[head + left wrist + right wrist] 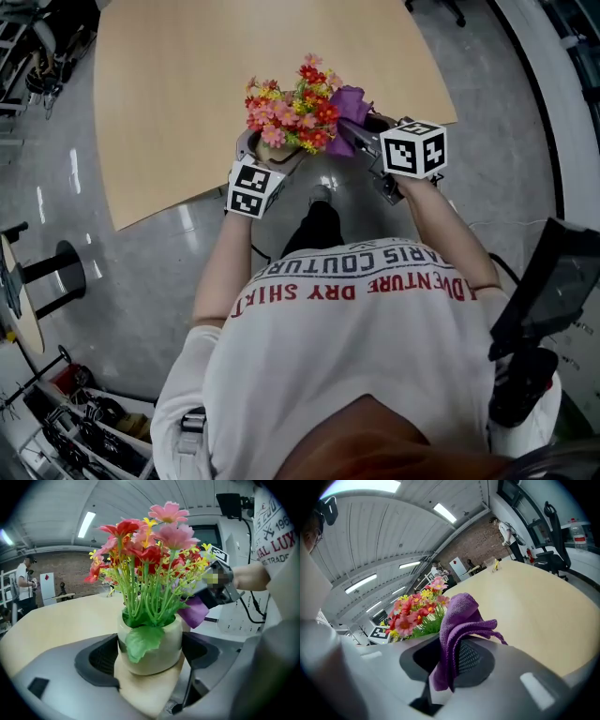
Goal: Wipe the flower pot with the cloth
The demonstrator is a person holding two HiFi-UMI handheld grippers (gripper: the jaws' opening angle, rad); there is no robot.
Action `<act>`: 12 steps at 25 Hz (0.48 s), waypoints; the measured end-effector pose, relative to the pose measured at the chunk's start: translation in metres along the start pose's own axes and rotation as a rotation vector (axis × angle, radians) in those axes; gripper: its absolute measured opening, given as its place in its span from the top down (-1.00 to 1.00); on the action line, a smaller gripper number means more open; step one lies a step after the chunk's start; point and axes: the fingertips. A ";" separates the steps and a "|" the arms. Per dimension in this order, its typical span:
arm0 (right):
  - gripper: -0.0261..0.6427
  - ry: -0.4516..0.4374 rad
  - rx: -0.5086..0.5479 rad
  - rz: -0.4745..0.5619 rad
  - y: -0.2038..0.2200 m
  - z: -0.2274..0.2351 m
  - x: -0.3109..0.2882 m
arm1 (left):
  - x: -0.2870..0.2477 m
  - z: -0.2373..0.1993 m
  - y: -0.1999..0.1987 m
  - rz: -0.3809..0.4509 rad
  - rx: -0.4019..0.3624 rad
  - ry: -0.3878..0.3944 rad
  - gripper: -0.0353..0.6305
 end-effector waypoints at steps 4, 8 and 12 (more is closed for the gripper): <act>0.80 -0.025 -0.016 -0.019 0.000 0.005 -0.025 | -0.010 -0.001 0.001 0.000 -0.010 0.042 -0.41; 0.80 -0.025 -0.019 -0.037 0.003 0.009 -0.038 | -0.011 -0.003 -0.001 0.010 -0.012 0.060 -0.41; 0.80 0.009 0.026 -0.116 0.011 0.017 -0.043 | -0.006 -0.003 -0.005 0.012 -0.017 0.081 -0.41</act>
Point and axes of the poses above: the fingertips, and each gripper's own axes: x backward along the fingers, z to its right, y out of its underside, and after that the axes turned 13 degrees about z, right-handed
